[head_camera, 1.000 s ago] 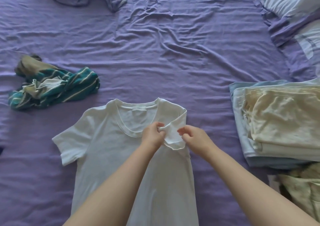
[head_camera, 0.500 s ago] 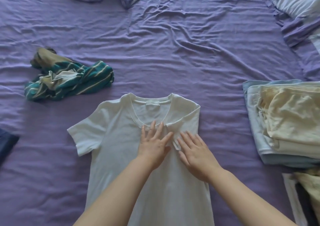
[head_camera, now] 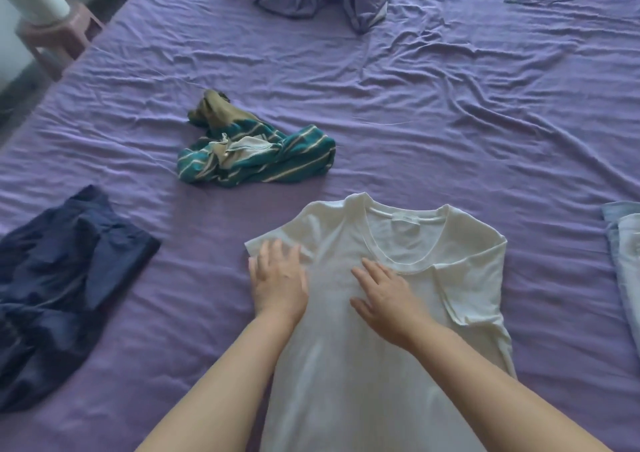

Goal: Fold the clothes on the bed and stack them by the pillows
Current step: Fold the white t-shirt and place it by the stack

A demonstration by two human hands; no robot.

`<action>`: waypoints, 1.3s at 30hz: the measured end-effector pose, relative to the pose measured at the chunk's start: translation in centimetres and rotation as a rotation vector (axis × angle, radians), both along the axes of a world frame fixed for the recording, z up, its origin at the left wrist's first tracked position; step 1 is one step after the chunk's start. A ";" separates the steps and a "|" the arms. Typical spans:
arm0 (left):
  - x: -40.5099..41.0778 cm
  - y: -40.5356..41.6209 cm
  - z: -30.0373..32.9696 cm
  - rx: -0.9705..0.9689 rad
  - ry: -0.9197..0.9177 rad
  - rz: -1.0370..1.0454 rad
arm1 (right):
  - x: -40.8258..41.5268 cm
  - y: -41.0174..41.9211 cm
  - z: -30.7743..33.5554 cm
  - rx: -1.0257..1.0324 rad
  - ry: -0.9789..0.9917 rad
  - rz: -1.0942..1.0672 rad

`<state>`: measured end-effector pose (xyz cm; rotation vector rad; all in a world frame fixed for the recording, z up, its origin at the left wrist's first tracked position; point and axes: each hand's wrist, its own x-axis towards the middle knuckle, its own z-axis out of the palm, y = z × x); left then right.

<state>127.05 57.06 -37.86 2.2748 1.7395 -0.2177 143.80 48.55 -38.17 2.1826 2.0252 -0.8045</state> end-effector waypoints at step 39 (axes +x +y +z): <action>2.3 -1.0 -7.3 -0.065 0.061 -0.506 | 0.6 -7.5 -4.7 0.003 -0.267 -0.042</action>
